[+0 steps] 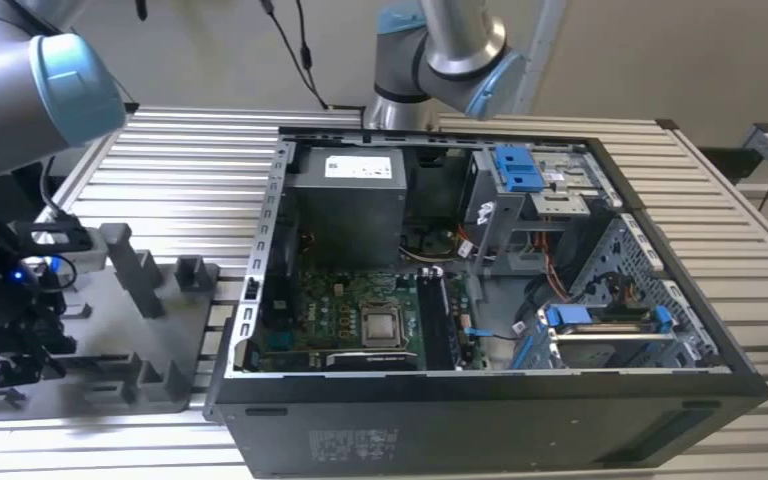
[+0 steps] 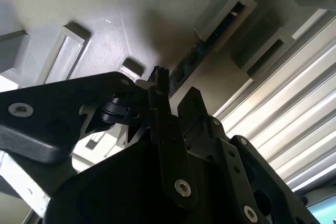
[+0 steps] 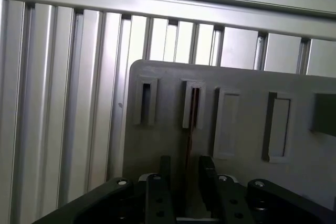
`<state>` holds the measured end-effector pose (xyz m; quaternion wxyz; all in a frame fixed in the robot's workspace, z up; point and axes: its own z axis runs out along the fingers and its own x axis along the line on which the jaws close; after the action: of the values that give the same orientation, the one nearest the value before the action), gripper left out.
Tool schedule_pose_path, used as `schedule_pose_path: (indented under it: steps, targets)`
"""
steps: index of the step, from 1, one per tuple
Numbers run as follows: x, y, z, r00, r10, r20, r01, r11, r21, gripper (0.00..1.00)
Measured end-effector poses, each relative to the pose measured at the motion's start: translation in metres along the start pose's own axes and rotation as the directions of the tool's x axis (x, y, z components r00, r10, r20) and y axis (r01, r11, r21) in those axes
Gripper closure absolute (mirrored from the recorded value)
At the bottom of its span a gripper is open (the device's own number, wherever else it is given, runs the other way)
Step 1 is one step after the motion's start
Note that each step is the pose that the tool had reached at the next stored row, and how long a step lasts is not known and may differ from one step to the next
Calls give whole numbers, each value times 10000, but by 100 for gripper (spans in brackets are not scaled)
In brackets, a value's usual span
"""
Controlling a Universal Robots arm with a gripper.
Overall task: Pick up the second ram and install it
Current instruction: 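Pick up the second ram and move it above second insertion slot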
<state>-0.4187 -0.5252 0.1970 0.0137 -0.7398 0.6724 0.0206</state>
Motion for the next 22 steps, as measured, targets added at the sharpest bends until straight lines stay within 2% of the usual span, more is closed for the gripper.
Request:
schedule_pose_path:
  steps: [16, 18, 20, 21, 22]
  targets:
    - [1, -1, 21, 10000, -1, 1, 1, 10000, 10, 64]
    - [1, 0, 23, 10000, 0, 1, 0, 10000, 10, 66]
    - [1, 0, 24, 10000, -1, 1, 1, 10000, 10, 79]
    - [1, 0, 24, 10000, 0, 0, 0, 10000, 9, 79]
    - [1, 0, 25, 10000, 0, 1, 0, 10000, 9, 85]
